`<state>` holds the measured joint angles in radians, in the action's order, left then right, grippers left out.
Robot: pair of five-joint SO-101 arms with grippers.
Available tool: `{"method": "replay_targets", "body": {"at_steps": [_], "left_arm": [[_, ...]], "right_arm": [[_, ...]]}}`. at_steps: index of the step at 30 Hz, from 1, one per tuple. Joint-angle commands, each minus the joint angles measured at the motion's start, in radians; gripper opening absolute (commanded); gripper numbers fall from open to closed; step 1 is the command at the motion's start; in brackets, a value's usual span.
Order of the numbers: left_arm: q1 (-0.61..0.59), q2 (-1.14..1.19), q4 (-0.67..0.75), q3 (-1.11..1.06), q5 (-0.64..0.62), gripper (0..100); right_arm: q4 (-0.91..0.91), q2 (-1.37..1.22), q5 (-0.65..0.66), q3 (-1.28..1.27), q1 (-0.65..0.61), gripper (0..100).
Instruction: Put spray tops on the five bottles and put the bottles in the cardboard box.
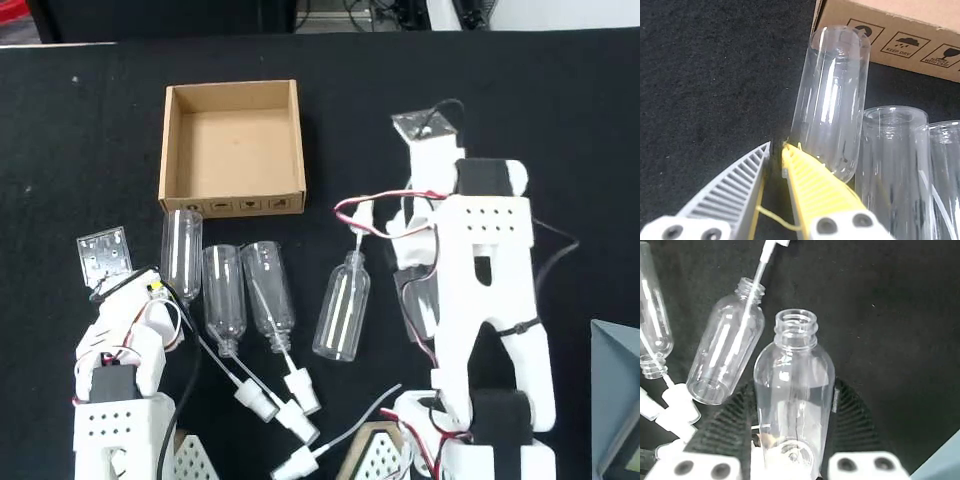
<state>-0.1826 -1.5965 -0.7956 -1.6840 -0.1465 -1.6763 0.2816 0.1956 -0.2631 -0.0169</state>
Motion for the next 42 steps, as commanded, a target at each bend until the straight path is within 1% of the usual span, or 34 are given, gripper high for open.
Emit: {"method": "replay_targets", "body": {"at_steps": [1, 4, 8, 12, 16, 18, 19, 21, 26, 29, 32, 36, 42], "left_arm": [[0.004, -0.017, 0.017, -0.025, 0.008, 3], [0.007, -0.017, 0.017, -0.025, 0.008, 3], [0.007, -0.017, 0.017, -0.025, 0.008, 3], [0.002, -0.017, 0.017, -0.025, 0.008, 3], [-0.001, -0.017, 0.017, -0.022, 0.008, 3], [-0.001, -0.017, 0.017, -0.022, 0.008, 3], [-0.002, -0.017, 0.017, -0.016, 0.008, 3], [-0.002, -0.017, 0.009, -0.007, 0.008, 3], [-0.001, -0.017, -0.089, 0.097, 0.018, 3], [0.001, -0.017, -0.098, 0.147, 0.143, 3], [0.008, -0.017, -0.095, 0.189, 0.269, 3], [0.008, -0.017, -0.103, 0.254, 0.358, 3], [0.008, -0.006, -0.104, 0.317, 0.474, 3]], "right_arm": [[-0.011, 0.064, -0.009, 0.064, -0.029, 6.0], [-0.012, 0.082, -0.012, 0.059, -0.025, 6.0], [0.006, 0.182, -0.015, -0.002, -0.031, 6.0], [0.083, 0.285, -0.015, -0.113, -0.031, 6.0], [0.172, 0.331, -0.015, -0.209, -0.023, 6.0], [0.207, 0.346, -0.017, -0.246, -0.002, 6.0], [0.247, 0.367, -0.017, -0.278, 0.034, 6.0], [0.265, 0.378, -0.017, -0.291, 0.055, 6.0], [0.348, 0.406, -0.021, -0.352, 0.11, 6.0], [0.413, 0.406, -0.084, -0.389, 0.118, 6.0], [0.445, 0.406, -0.1, -0.407, 0.12, 6.0], [0.473, 0.401, -0.101, -0.42, 0.123, 6.0], [0.585, 0.404, -0.101, -0.479, 0.198, 6.0]]}}
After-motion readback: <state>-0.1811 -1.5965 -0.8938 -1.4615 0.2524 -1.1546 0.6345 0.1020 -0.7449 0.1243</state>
